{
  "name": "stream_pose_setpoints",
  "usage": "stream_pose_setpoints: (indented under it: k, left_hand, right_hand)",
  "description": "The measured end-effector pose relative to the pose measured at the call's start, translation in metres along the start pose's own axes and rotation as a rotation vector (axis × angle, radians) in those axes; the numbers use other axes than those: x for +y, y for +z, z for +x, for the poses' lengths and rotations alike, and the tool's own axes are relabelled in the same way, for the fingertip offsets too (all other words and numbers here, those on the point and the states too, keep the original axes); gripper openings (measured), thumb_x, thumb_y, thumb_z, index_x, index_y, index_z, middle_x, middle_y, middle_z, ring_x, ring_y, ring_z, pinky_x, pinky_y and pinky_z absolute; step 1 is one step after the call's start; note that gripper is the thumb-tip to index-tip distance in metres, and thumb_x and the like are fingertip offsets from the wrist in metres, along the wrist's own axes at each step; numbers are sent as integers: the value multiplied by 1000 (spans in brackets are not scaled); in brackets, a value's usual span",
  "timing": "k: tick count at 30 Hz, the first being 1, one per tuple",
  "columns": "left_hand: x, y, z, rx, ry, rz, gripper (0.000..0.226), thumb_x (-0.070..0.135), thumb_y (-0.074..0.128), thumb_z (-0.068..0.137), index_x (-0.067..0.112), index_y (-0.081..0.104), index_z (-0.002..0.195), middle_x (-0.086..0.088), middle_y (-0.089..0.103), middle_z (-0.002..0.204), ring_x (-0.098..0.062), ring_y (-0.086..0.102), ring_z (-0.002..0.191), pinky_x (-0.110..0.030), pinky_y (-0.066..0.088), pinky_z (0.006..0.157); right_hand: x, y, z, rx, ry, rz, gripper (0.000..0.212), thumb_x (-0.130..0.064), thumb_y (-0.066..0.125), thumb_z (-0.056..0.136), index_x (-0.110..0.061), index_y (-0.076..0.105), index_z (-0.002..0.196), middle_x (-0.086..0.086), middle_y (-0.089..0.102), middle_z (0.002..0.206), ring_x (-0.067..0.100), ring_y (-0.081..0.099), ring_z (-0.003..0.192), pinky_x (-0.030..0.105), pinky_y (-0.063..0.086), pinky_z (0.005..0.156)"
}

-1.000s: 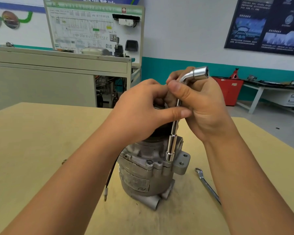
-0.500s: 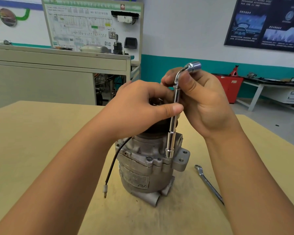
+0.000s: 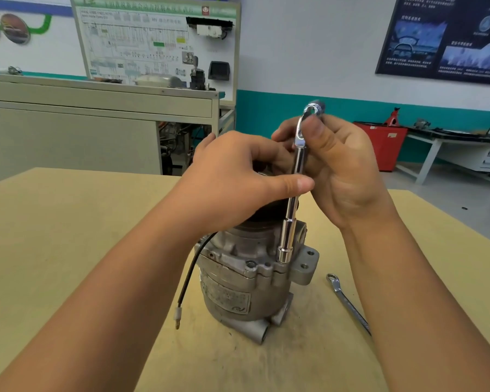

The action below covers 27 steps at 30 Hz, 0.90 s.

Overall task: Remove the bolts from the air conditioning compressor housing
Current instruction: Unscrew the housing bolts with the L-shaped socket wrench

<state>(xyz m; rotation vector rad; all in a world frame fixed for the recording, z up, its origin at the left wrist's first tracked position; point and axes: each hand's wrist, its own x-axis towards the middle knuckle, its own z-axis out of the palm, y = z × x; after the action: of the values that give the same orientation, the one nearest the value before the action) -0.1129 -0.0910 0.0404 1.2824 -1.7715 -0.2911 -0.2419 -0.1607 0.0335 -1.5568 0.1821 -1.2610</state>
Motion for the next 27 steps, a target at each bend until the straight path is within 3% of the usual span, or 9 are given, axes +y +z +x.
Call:
stream_pose_setpoints:
  k: [3,6,9,14,18,22,25,27]
  left_hand:
    - [2,2,0,35,-7,0,24,48,75,67,27,64,63,12,67,76,5,59,74,-53,31,108]
    - [3,5,1,68,-6,26,28,49,75,66,24,63,65,4,69,75,-3,61,78,-53,31,107]
    - [4,7,1,95,-17,59,29,52,74,64,26,61,62,8,68,72,-2,61,79,-53,31,107]
    - [4,8,1,106,-36,70,34,55,74,61,30,52,52,22,57,58,8,51,63,-56,32,106]
    - [4,6,1,93,-12,66,26,54,73,66,32,61,64,23,63,74,9,56,77,-54,31,107]
    - [2,0,0,5,23,5,12,50,73,73,39,68,76,23,66,89,1,59,98,-53,28,110]
    - [-1,-1,1,-14,20,-17,22,52,64,66,38,70,82,19,68,96,-1,59,105,-49,27,112]
    - [-2,-1,2,11,11,-9,18,52,73,68,38,70,79,18,69,98,0,58,107,-47,25,113]
  right_hand:
    - [1,2,-1,17,-35,-75,35,-38,74,53,-10,65,72,2,62,68,19,58,64,30,52,62]
    - [1,4,0,39,-44,-81,41,-33,74,52,-6,58,78,3,60,69,15,58,64,29,51,61]
    - [2,4,0,64,-40,-47,41,-31,73,51,-6,54,78,1,58,71,10,58,64,26,51,61]
    - [1,2,-1,18,-45,5,33,-30,70,59,-6,52,74,0,58,64,13,53,59,25,47,55]
    - [3,-2,0,-15,-58,32,17,-21,69,79,-10,64,67,-1,61,69,12,57,66,23,50,60]
    - [3,-2,1,-47,-64,69,25,-17,52,83,-10,69,66,-1,66,71,10,63,71,21,51,65]
    - [3,-3,1,-93,-56,64,29,-23,51,84,-11,72,68,-1,69,76,12,65,76,23,51,71]
    - [3,-4,1,-112,-59,55,32,-23,48,86,-12,73,70,-1,70,79,12,66,81,24,51,75]
